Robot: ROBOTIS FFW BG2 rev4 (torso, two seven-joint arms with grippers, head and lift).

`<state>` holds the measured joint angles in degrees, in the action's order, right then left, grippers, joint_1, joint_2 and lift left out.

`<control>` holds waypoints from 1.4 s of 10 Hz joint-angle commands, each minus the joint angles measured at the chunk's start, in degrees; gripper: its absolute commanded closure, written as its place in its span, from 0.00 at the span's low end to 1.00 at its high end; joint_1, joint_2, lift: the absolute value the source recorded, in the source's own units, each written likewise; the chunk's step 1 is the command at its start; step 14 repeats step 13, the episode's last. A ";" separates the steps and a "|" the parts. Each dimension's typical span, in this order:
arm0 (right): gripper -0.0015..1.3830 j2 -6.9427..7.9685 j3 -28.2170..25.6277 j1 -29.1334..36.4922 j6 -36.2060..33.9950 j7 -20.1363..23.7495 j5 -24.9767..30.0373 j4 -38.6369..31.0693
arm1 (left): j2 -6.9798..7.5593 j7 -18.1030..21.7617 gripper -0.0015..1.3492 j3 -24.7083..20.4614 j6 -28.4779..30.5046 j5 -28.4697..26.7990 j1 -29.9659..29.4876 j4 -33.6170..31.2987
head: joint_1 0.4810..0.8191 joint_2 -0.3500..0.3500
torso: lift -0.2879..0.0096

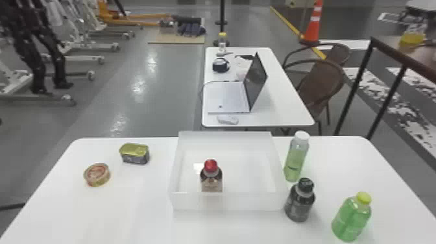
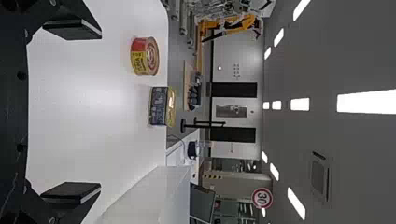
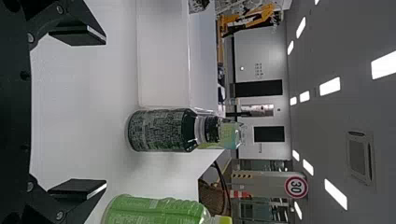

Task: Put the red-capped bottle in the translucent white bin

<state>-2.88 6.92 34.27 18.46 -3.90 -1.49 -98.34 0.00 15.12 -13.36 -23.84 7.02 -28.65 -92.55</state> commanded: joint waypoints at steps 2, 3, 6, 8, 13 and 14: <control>0.15 -0.02 0.02 0.09 0.00 -0.06 0.00 0.00 | -0.15 0.00 0.11 0.17 0.03 0.01 0.00 0.00 | 0.20 0.50 | 0.63; 0.15 -0.02 0.02 0.09 0.00 -0.15 0.00 0.00 | -0.15 0.00 0.11 0.26 0.11 0.01 0.09 0.00 | 0.20 0.50 | 0.63; 0.15 0.06 -0.07 0.09 0.00 -0.15 0.00 0.00 | -0.15 0.00 0.11 0.70 0.38 0.28 0.17 0.27 | 0.20 0.50 | 0.63; 0.15 0.06 0.02 0.09 0.00 -0.15 0.00 0.00 | -0.15 0.17 0.11 0.70 0.38 0.45 0.00 0.27 | 0.20 0.50 | 0.63; 0.15 -0.02 0.02 0.09 0.00 -0.15 0.00 0.00 | -0.15 0.17 0.11 0.61 0.38 0.98 0.00 0.27 | 0.20 0.50 | 0.63; 0.15 -0.02 0.02 0.09 0.00 -0.15 0.00 0.00 | -0.15 0.17 0.11 0.61 0.38 0.98 0.00 0.27 | 0.20 0.50 | 0.63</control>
